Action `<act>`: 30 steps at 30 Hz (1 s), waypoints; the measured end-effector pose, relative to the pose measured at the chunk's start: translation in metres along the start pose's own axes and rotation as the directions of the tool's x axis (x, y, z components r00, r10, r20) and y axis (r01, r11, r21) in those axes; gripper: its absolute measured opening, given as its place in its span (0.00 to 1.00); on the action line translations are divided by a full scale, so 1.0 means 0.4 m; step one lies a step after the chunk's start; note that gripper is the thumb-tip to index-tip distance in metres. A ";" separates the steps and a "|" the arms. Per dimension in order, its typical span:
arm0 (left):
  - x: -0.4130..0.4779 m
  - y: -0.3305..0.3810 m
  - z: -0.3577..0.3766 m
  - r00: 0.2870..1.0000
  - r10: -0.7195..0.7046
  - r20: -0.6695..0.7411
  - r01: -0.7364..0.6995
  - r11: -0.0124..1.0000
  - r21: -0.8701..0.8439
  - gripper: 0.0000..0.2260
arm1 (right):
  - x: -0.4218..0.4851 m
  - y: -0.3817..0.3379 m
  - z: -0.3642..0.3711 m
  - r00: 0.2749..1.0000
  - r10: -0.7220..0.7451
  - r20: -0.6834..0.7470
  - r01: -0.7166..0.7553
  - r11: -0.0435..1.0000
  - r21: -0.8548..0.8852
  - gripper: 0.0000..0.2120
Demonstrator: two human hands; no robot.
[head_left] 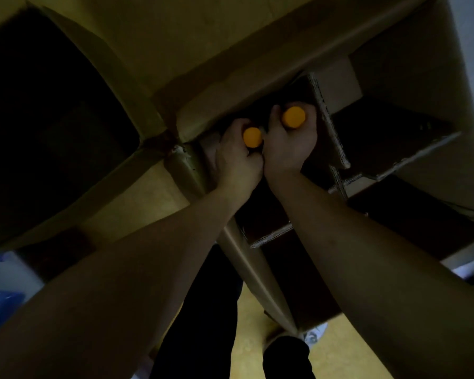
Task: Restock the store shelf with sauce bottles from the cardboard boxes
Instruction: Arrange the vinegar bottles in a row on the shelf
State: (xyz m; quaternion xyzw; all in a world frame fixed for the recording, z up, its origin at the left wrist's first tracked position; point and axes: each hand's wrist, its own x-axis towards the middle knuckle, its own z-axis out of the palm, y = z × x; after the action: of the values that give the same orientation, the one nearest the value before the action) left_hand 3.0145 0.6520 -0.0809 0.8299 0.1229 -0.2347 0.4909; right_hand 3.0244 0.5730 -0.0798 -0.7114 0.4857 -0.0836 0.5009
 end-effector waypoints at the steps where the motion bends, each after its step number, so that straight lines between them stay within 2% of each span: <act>1: 0.003 0.001 0.002 1.000 0.002 -0.004 -0.002 1.000 0.011 0.17 | 0.000 0.003 -0.009 1.000 -0.025 -0.007 0.025 1.000 0.004 0.06; 4: 0.021 0.004 0.003 0.999 -0.035 -0.016 0.036 0.998 0.050 0.13 | 0.010 0.002 -0.043 0.998 -0.048 -0.049 0.049 0.999 0.014 0.09; 6: 0.024 0.010 0.003 0.997 -0.080 -0.014 0.080 0.996 0.044 0.08 | 0.014 -0.002 -0.066 0.998 -0.065 -0.022 0.065 0.998 -0.019 0.07; 11: -0.012 0.073 -0.048 0.986 -0.144 0.081 0.142 0.990 0.022 0.03 | -0.011 -0.048 -0.148 0.999 -0.033 0.028 0.035 0.997 -0.064 0.07; 13: -0.040 0.137 -0.079 0.988 -0.116 0.097 0.109 0.991 0.074 0.06 | -0.029 -0.096 -0.192 0.999 -0.039 0.012 0.040 0.997 -0.067 0.09; 16: -0.116 0.260 -0.133 0.984 -0.099 0.146 0.095 0.995 0.031 0.13 | -0.072 -0.193 -0.279 0.996 -0.061 0.062 0.067 0.993 -0.098 0.14; 20: -0.253 0.427 -0.215 0.990 -0.034 0.137 0.031 0.999 0.022 0.19 | -0.164 -0.351 -0.435 0.992 -0.088 0.090 0.097 0.990 -0.101 0.17; 25: -0.476 0.697 -0.324 0.991 0.115 0.067 -0.120 0.989 0.080 0.21 | -0.277 -0.596 -0.670 0.953 -0.301 0.017 0.301 0.943 -0.144 0.24; 30: -0.756 1.020 -0.449 0.935 0.353 0.011 -0.354 0.935 0.029 0.31 | -0.422 -0.885 -0.977 0.874 -0.475 -0.101 0.478 0.878 0.013 0.27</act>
State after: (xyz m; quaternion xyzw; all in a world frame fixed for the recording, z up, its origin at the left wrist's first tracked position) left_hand 2.9799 0.6177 0.4555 0.8451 -0.0332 -0.1469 0.5129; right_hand 2.9159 0.4665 0.4525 -0.7948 0.3170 -0.2469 0.4547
